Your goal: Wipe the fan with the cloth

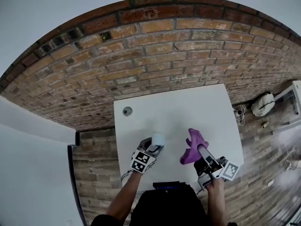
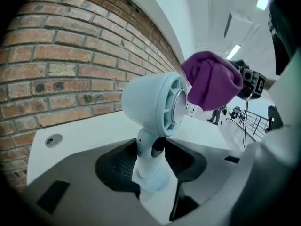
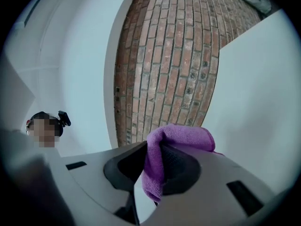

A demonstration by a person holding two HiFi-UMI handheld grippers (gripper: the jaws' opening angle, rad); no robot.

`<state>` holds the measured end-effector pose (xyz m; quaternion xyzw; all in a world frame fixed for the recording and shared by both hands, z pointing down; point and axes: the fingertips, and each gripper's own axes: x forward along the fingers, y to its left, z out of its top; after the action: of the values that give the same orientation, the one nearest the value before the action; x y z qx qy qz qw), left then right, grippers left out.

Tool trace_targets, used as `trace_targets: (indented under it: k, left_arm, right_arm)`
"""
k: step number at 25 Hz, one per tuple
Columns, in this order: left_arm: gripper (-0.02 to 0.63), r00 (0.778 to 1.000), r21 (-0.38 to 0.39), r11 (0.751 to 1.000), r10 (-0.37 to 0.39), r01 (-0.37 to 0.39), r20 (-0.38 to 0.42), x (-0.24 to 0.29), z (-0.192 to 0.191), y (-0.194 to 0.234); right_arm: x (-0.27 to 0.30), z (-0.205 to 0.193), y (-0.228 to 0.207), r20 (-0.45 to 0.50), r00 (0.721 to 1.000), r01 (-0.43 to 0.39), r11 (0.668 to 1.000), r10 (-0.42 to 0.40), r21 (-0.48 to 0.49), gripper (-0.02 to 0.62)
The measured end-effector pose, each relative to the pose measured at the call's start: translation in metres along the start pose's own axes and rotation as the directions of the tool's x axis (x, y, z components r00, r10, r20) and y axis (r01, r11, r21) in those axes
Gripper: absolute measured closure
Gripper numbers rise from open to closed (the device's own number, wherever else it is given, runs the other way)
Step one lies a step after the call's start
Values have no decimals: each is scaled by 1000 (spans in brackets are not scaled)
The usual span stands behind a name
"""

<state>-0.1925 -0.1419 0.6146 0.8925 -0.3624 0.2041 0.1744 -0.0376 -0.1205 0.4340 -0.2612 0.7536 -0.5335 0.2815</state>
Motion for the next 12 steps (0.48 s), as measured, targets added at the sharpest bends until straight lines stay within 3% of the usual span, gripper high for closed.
trace_targets:
  k: [4, 8, 12]
  left_arm:
    - [405, 1000, 57, 998, 6, -4, -27, -12, -23, -34]
    - [405, 1000, 29, 999, 21, -21, -10, -18, -38, -59]
    - [405, 996, 6, 997, 83, -83, 9, -18, -51, -75]
  right_arm:
    - [-32, -30, 24, 22, 999, 36, 998, -35, -46, 531]
    - [-59, -56, 37, 33, 997, 68, 995, -66, -67, 531]
    - [-73, -66, 44, 15, 997, 78, 993, -77, -91, 531]
